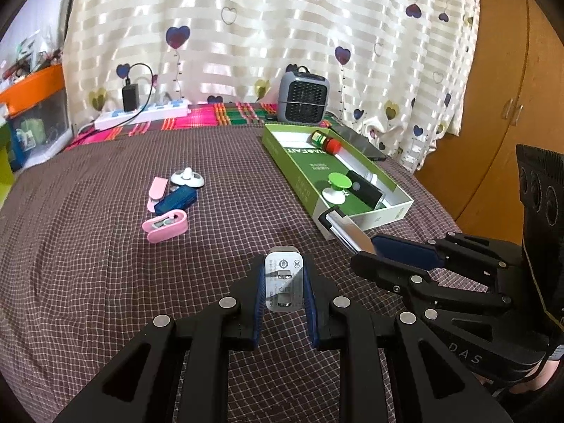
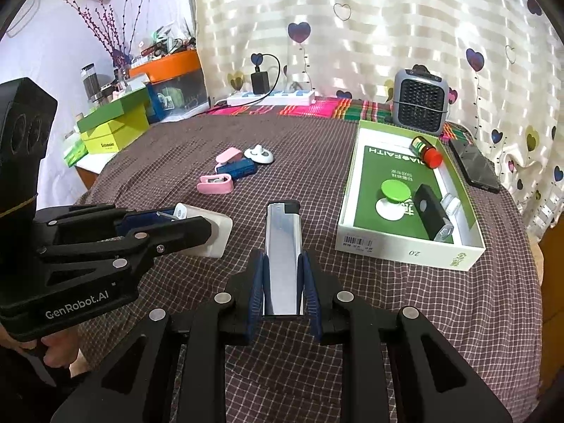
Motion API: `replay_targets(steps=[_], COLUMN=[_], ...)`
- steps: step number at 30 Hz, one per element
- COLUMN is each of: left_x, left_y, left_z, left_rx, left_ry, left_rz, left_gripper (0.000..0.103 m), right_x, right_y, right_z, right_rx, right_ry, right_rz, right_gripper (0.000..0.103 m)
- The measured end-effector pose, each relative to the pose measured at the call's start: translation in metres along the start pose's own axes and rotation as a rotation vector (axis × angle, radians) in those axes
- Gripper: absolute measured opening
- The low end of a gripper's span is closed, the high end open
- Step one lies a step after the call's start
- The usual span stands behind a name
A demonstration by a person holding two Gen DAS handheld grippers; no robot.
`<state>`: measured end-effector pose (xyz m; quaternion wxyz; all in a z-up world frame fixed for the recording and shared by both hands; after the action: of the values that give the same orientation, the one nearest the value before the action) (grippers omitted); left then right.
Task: Organize rigid objects
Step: 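Carry the charger block and white bar over the box with both grippers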
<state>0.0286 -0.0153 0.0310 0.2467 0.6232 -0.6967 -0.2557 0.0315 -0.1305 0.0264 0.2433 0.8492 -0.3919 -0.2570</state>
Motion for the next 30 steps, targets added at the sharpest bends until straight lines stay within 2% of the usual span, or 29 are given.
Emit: replay_targets(steps=[30], left_x=[0.024], left_y=[0.000], left_z=[-0.014], left_rx=[0.022], left_ry=[-0.038], left_rz=[0.024], left_gripper=[0.019], right_x=[0.020], right_y=[0.020], right_z=[-0.005], right_rx=[0.065], right_ry=[-0.041], right_rz=[0.020], right_gripper=[0.024])
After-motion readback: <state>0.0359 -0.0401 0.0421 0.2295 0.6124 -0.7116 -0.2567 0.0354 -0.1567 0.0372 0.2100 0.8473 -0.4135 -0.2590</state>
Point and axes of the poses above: each gripper's, at about its wrist camera, not at the fingertips, and y roughly against the way its jaws point, x to its right, z to its underside, the point moved 4 cm from there along -y, roughly the way its jaws point, and after that the axes turned 11 degrees about -z, right-handed, at the moved point
